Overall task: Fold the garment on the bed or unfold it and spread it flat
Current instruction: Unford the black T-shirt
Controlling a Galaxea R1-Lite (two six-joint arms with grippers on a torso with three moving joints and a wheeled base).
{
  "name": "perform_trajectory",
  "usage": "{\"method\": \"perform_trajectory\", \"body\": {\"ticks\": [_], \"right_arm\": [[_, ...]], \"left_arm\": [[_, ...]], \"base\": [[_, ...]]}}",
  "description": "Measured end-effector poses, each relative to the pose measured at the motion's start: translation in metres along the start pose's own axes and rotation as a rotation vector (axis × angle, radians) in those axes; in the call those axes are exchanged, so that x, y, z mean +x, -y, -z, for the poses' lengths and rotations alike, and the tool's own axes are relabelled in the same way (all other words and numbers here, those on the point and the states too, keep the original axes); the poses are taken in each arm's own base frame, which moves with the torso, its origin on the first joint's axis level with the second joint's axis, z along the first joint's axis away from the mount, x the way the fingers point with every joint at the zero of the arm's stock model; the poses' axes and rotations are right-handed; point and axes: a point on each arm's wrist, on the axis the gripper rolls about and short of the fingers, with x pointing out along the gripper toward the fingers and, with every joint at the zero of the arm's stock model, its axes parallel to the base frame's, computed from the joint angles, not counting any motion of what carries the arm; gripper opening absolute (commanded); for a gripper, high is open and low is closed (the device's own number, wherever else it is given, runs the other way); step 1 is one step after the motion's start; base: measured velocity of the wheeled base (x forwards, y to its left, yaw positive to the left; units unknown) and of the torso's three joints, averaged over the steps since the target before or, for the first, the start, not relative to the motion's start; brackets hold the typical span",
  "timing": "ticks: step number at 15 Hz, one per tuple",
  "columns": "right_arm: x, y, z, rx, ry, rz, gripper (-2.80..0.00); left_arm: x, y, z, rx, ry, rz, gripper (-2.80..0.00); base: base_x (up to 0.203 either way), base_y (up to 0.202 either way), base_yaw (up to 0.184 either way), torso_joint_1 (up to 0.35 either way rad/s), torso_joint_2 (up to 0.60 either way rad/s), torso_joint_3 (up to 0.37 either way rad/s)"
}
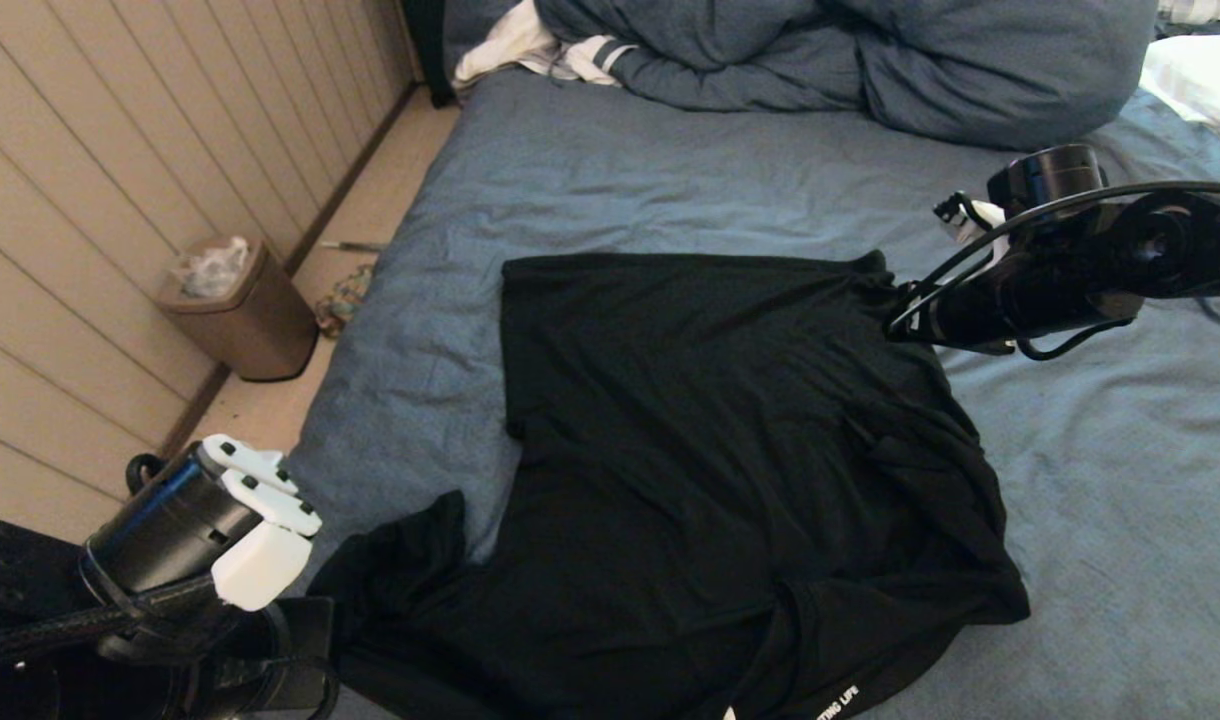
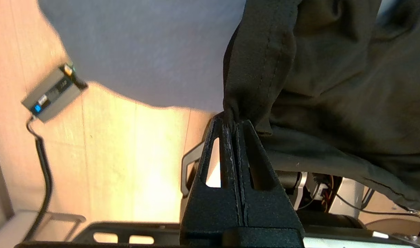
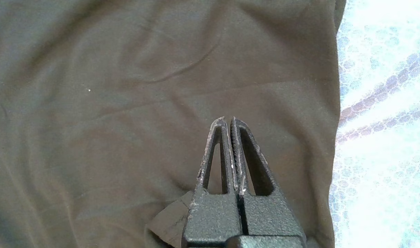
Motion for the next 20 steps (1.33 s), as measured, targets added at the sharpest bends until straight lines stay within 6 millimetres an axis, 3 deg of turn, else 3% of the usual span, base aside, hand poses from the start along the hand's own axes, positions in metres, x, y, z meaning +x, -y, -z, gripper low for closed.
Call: {"method": "perform_trajectory", "body": {"ticks": [4, 20], "right_arm": [[0.001, 0.0, 0.001, 0.0, -0.003, 0.001, -2.8], [0.006, 0.006, 0.0, 0.009, -0.006, 0.014, -2.8]], "left_arm": [[-0.003, -0.014, 0.014, -0.038, -0.004, -0.004, -2.8], [0.007, -0.041, 0.054, -0.097, -0.012, 0.0, -2.8]], "base": [[0.0, 0.0, 0.0, 0.0, 0.0, 0.0], [0.0, 0.0, 0.0, 0.0, 0.0, 0.0]]}}
